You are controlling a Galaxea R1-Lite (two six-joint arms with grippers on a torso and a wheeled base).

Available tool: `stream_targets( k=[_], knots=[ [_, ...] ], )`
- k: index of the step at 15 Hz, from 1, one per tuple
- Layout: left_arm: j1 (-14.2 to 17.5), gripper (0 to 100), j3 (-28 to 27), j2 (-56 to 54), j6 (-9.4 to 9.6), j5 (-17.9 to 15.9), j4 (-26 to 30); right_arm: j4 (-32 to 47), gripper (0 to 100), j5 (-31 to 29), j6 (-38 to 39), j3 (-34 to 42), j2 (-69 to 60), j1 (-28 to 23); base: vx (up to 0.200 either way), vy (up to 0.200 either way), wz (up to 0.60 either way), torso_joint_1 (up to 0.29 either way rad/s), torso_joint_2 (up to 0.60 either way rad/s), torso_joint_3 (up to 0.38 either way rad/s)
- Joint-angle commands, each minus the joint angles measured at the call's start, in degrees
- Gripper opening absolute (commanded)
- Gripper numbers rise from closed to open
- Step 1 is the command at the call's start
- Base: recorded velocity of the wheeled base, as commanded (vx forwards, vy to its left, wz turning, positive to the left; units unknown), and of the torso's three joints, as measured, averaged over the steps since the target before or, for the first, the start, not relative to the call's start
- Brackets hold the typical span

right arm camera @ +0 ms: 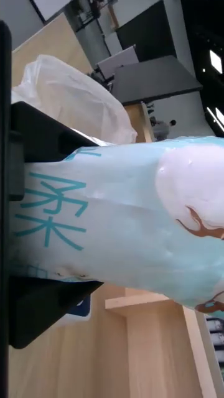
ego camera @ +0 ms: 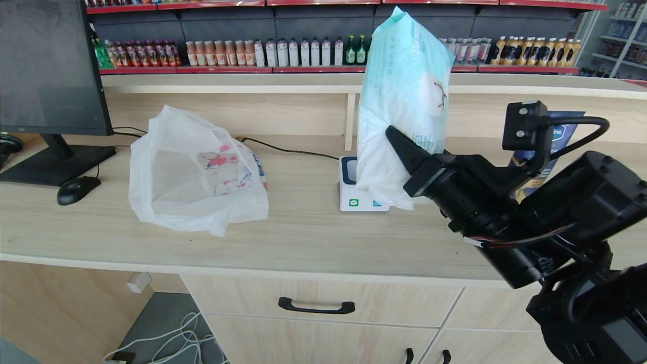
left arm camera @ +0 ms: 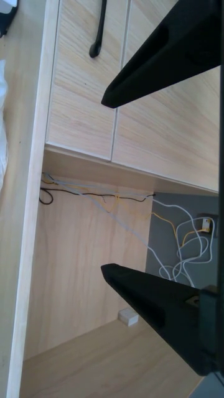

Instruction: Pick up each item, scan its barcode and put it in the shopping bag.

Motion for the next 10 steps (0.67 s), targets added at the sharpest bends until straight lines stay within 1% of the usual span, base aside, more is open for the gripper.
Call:
stream_targets(
  k=[1, 2, 4, 5, 7, 8, 10],
  knots=[
    [0.01, 100, 0.00, -0.02, -0.01, -0.09, 0.00, 0.76, 0, -2.38, -3.26, -0.70, 1.09, 0.07, 0.000, 0.000, 0.00, 0.000, 0.00, 0.000],
    [0.01, 100, 0.00, -0.02, -0.01, 0.00, 0.00, 1.55, 0, -5.90, -4.76, -1.31, 1.71, 0.16, 0.000, 0.000, 0.00, 0.000, 0.00, 0.000],
    [0.01, 100, 0.00, -0.02, -0.01, -0.09, 0.00, 3.49, 0, -10.73, -4.76, -6.15, 3.47, 0.25, 0.000, 0.000, 0.00, 0.000, 0.00, 0.000],
    [0.01, 100, 0.00, -0.02, -0.01, 0.00, 0.00, 4.37, 0, -12.23, -4.76, -8.35, 4.61, 0.25, 0.000, 0.000, 0.00, 0.000, 0.00, 0.000],
    [0.01, 100, 0.00, -0.02, -0.01, 0.00, 0.00, 5.24, 0, -12.49, -4.76, -11.86, 6.81, -0.19, 0.000, 0.000, 0.00, 0.000, 0.00, 0.000],
    [0.01, 100, 0.00, -0.02, -0.01, 0.00, 0.00, 5.24, 0, -12.58, -4.76, -11.95, 6.89, -0.19, 0.000, 0.000, 0.00, 0.000, 0.00, 0.000],
    [0.01, 100, 0.00, -0.02, -0.01, 0.00, 0.00, 5.07, 0, -12.40, -3.53, -15.46, 11.82, -1.25, 0.000, 0.000, 0.00, 0.000, 0.00, 0.000]
  ],
)
